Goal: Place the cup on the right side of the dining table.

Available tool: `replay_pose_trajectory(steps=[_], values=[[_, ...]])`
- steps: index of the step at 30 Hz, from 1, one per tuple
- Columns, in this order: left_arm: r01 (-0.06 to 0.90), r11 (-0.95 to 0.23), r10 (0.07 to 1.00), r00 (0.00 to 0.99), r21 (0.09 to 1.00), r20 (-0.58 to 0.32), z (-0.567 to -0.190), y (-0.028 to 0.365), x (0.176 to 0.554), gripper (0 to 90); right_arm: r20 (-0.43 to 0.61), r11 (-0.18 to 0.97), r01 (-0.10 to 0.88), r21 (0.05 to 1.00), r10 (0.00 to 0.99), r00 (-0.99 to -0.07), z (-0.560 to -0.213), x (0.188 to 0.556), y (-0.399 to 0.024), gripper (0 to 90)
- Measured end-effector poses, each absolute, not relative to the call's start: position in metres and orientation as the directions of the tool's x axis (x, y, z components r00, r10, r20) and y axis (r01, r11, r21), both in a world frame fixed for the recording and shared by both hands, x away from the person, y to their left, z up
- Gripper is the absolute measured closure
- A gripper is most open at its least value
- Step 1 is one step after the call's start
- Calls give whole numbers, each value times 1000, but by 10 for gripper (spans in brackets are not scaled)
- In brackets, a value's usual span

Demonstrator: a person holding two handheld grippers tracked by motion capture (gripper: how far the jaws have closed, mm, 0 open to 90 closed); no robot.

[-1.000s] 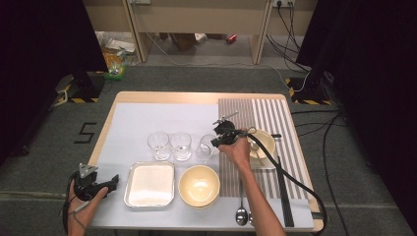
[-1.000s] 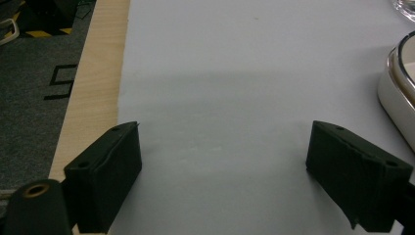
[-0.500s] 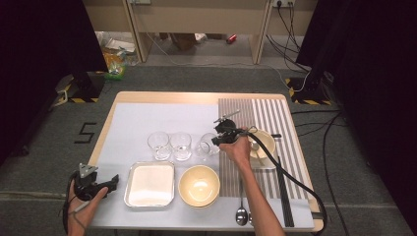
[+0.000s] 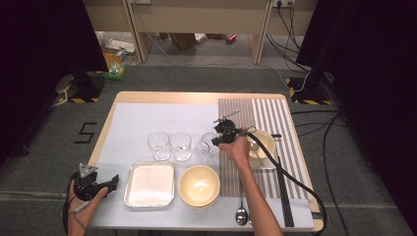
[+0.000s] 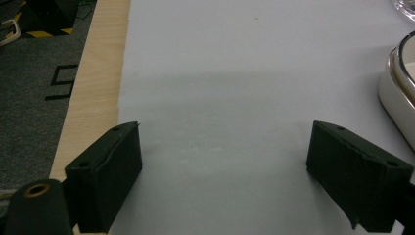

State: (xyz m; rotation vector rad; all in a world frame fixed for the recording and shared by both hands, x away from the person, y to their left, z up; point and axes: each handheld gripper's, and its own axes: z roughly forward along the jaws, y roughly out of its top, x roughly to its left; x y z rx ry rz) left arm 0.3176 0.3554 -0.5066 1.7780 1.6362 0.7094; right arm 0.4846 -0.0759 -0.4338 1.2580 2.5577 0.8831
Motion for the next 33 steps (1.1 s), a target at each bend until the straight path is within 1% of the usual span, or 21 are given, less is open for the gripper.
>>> replay_pose_trajectory(steps=[2, 4, 9, 17, 21, 33], values=[[666, -47, 996, 92, 745, -19, -507, 355, 318, 121, 126, 459, 686, 565, 774, -621, -435, 485, -75, 845], [667, -47, 996, 92, 744, -19, -507, 355, 318, 121, 113, 475, 672, 568, 764, -635, -437, 487, -74, 842], [667, -47, 996, 92, 744, -20, -507, 356, 318, 121, 127, 462, 683, 565, 770, -625, -439, 489, -72, 843], [668, -46, 995, 95, 743, -23, -507, 356, 318, 121, 121, 479, 664, 574, 753, -647, -436, 488, -72, 849], [667, -46, 995, 95, 743, -23, -507, 356, 318, 121, 128, 466, 662, 587, 754, -644, -435, 485, -74, 850], [667, -46, 995, 94, 743, -23, -507, 356, 318, 121, 113, 430, 648, 629, 774, -623, -418, 487, -85, 851]])
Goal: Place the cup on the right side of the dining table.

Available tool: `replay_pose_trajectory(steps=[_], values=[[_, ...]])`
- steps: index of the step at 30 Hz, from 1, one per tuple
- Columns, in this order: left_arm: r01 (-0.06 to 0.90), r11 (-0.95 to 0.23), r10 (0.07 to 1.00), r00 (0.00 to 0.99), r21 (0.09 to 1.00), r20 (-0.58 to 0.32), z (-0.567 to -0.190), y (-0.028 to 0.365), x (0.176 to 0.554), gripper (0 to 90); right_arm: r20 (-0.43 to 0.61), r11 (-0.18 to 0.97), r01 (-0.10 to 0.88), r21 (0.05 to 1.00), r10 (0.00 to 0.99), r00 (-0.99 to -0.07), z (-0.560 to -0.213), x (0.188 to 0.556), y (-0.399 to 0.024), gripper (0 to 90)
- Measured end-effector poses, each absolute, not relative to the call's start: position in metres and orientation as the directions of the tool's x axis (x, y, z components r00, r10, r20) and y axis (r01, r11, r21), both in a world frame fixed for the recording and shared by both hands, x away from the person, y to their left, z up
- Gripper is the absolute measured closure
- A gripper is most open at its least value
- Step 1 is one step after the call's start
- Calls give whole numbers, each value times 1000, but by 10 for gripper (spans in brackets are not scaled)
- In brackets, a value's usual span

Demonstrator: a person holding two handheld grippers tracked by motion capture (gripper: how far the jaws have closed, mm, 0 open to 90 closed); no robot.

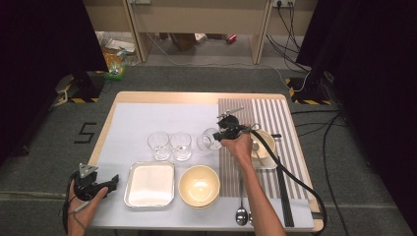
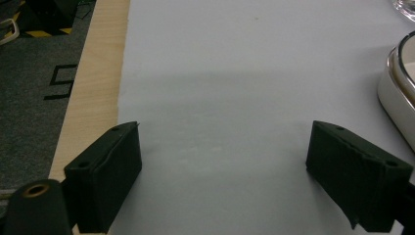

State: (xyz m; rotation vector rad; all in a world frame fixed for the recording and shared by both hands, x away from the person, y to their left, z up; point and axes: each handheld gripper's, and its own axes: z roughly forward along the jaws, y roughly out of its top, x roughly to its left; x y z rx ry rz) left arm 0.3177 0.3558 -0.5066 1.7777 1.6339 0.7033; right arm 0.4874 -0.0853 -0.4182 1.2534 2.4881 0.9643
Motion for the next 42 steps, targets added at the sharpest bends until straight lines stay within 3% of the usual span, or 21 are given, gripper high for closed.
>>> replay_pose_trajectory(steps=[17, 42], values=[[668, -46, 995, 95, 743, -23, -507, 356, 318, 121, 96, 386, 655, 650, 813, -575, -388, 506, -103, 851], [667, -46, 995, 94, 743, -23, -507, 356, 318, 121, 75, 318, 716, 621, 886, -458, -385, 547, -135, 852]])
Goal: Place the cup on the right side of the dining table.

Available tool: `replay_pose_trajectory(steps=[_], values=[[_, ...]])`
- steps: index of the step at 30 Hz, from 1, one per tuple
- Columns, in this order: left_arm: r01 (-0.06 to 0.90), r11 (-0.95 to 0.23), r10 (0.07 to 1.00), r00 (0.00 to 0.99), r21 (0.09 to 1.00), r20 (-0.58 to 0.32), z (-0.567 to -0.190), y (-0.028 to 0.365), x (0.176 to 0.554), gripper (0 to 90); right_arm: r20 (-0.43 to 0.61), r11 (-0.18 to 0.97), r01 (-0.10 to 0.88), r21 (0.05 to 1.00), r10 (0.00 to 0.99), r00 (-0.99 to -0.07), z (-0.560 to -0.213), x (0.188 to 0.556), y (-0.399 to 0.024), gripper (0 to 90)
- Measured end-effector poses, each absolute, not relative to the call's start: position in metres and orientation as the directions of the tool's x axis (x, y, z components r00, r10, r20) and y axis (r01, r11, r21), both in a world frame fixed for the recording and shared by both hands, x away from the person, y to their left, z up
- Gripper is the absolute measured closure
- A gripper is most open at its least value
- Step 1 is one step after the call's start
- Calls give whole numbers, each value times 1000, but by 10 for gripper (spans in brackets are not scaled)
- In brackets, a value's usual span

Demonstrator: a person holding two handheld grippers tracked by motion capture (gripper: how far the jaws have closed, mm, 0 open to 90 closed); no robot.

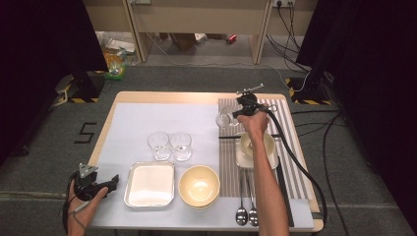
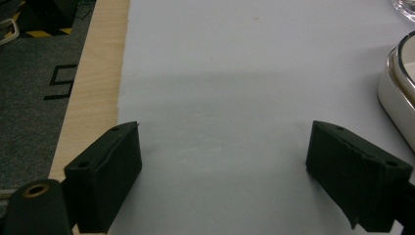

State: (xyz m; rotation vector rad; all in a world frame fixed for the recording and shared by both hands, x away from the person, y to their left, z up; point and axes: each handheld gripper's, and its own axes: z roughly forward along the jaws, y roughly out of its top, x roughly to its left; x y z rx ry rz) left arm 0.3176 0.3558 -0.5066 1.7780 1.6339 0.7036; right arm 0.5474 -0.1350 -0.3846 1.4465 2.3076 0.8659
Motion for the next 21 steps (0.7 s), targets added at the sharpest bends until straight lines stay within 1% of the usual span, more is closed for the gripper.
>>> replay_pose_trajectory(steps=[9, 21], values=[[667, -46, 995, 94, 743, -23, -507, 356, 318, 122, 42, 335, 732, 593, 895, -444, -393, 555, -136, 852], [667, -47, 995, 95, 743, -23, -507, 356, 318, 122, 41, 331, 745, 579, 901, -432, -404, 560, -134, 850]])
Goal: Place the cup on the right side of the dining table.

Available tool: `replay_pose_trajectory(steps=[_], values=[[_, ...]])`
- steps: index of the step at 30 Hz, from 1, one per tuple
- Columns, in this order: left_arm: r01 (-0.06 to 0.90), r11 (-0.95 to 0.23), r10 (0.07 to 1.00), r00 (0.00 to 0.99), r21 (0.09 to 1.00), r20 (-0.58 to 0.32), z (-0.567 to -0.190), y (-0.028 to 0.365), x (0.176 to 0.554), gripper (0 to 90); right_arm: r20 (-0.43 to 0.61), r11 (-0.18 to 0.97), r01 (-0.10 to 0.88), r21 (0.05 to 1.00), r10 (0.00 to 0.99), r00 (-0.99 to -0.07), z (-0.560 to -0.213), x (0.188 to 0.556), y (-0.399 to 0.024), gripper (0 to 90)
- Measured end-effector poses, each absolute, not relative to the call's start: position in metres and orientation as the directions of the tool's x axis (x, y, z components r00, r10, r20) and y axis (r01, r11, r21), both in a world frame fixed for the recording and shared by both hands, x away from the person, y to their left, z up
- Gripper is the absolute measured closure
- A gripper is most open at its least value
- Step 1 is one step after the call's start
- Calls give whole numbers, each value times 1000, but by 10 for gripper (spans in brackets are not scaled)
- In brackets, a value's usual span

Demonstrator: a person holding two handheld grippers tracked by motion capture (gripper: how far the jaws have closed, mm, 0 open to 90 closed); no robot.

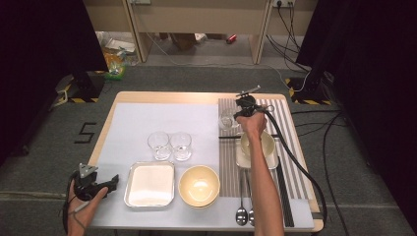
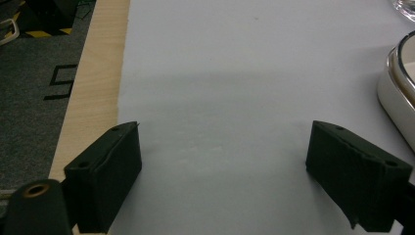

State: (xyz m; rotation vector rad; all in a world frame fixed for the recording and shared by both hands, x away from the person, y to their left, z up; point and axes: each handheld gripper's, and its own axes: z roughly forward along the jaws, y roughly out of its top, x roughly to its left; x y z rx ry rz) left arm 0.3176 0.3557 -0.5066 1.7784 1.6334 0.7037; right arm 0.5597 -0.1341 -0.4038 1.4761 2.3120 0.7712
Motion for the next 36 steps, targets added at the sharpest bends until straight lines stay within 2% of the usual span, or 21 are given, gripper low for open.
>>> replay_pose_trajectory(steps=[11, 36], values=[[667, -46, 995, 94, 744, -23, -507, 356, 318, 122, 28, 330, 761, 559, 909, -415, -412, 561, -134, 838], [666, -45, 996, 92, 745, -23, -507, 355, 317, 123, 59, 258, 749, 610, 928, -368, -404, 560, -144, 789]])
